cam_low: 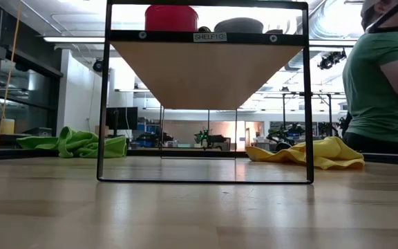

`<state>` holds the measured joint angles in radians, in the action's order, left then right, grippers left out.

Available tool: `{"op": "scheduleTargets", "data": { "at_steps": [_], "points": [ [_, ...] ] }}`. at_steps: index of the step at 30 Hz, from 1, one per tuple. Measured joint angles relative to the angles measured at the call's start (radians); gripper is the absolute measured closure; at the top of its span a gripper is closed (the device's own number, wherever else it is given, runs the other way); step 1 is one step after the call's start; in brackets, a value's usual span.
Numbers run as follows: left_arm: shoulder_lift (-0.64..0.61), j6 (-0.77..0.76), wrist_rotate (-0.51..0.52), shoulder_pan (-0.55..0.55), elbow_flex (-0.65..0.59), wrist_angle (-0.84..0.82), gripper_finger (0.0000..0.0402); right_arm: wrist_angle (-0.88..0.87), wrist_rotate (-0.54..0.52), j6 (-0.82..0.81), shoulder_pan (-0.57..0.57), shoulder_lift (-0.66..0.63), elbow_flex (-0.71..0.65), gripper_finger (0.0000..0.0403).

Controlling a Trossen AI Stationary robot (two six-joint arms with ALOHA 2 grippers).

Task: Stack small to large cups/mugs on shelf
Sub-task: Put the top transparent cup on the shelf

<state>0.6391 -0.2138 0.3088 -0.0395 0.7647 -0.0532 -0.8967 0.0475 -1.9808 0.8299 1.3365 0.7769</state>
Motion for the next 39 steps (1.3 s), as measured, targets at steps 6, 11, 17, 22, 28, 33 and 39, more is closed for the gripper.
{"op": "scheduleTargets", "data": {
  "at_steps": [6,11,17,22,28,33,39],
  "points": [
    [0.000,0.000,0.000,0.000,0.000,0.000,0.0401,-0.027,-0.005,0.082,0.000,-0.032,0.007,0.0390],
    [0.000,0.000,0.000,0.000,0.000,0.001,0.0401,-0.258,-0.077,0.186,-0.015,-0.098,0.134,0.0399],
    [0.000,0.000,0.000,0.000,0.000,0.001,0.0401,-0.525,-0.270,0.501,-0.104,-0.176,0.414,0.0401],
    [0.000,-0.003,-0.011,0.000,0.000,0.001,0.0401,-0.535,-0.492,0.867,-0.212,-0.186,0.642,0.0402],
    [0.000,-0.004,-0.059,0.000,0.001,0.014,0.0401,-0.318,-0.738,1.323,-0.338,-0.198,0.748,0.0402],
    [0.003,-0.002,-0.114,0.000,0.001,0.054,0.0401,0.034,-0.692,1.688,-0.444,-0.274,0.656,0.0402],
    [0.053,-0.001,-0.189,0.000,0.001,0.117,0.0401,0.560,-0.424,1.900,-0.578,-0.430,0.371,0.0403]
  ]
}}
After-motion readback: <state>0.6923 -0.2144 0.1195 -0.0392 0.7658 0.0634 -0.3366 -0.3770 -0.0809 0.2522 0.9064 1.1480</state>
